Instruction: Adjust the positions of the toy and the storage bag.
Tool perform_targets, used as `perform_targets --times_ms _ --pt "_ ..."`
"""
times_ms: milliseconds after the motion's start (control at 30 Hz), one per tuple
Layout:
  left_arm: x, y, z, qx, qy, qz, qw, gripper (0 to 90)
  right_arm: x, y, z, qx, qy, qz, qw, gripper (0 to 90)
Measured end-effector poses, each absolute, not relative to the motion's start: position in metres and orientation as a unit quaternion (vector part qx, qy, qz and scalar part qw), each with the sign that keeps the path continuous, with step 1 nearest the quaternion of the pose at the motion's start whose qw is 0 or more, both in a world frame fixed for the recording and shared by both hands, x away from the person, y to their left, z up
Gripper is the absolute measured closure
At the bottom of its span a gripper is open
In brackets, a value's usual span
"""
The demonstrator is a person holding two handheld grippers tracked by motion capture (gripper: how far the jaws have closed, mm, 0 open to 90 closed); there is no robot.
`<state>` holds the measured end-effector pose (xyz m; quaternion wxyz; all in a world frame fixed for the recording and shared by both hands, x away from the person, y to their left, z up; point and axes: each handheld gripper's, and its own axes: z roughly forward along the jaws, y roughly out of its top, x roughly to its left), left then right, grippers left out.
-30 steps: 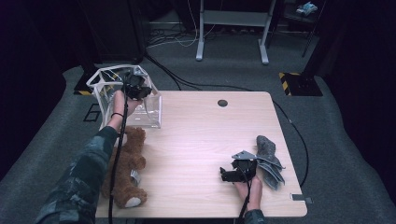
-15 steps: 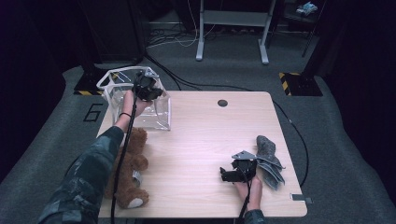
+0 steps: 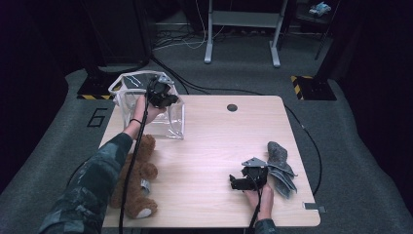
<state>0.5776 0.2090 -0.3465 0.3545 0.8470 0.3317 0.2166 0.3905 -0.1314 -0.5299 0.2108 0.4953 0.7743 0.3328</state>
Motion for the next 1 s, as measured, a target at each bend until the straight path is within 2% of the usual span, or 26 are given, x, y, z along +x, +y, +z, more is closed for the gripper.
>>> perform_targets --times_ms 1000 --pt "0.57 0.181 -0.344 0.871 0.282 0.19 0.354 87.5 0.391 -0.131 -0.53 0.496 0.773 0.333 0.212 3.6"
